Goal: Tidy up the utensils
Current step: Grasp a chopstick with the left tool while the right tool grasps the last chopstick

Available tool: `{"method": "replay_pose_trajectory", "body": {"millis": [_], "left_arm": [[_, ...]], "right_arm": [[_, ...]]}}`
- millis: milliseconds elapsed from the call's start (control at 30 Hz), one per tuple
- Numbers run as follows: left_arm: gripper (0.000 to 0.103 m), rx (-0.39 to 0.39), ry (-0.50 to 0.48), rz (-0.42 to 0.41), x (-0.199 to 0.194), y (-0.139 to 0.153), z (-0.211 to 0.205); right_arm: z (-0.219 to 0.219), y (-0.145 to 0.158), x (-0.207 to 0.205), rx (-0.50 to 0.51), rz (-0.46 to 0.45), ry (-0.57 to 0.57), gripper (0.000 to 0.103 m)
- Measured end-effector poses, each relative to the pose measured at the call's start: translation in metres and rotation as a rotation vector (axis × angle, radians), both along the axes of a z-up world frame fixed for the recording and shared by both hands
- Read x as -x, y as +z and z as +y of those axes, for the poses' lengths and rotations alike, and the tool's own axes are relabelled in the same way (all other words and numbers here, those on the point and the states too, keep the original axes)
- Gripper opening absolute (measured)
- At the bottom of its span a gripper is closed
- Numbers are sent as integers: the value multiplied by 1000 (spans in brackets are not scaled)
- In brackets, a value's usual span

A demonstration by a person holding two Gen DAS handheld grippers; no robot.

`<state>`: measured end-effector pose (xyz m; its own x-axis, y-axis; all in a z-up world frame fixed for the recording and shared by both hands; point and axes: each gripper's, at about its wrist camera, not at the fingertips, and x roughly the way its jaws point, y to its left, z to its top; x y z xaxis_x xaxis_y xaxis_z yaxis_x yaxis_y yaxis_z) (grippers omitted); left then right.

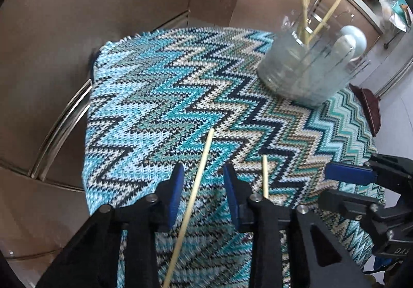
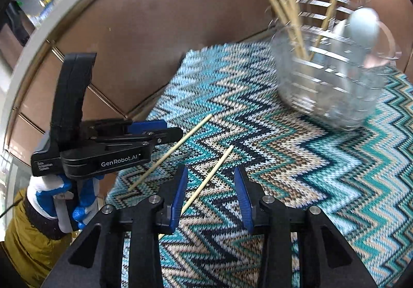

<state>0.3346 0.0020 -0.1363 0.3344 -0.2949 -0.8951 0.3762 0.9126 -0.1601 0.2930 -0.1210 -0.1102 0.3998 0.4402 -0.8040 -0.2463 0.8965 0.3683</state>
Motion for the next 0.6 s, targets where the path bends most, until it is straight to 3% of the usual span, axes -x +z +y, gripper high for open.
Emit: {"method": "replay_pose_trajectory", "body": {"millis": [167, 300, 467, 600], "left_arm": [[22, -26, -48, 26, -7, -15, -5], [13, -42, -59, 43, -13, -26, -3], [10, 5, -51, 61, -20, -30, 6], [10, 0, -65, 59, -23, -29, 7]], "right_arm": [[11, -20, -22, 8, 75, 16, 32], [20, -28, -33, 28, 109, 20, 31], [30, -39, -44, 67, 139, 31, 28], [39, -50, -52, 91, 166, 48, 23]]}}
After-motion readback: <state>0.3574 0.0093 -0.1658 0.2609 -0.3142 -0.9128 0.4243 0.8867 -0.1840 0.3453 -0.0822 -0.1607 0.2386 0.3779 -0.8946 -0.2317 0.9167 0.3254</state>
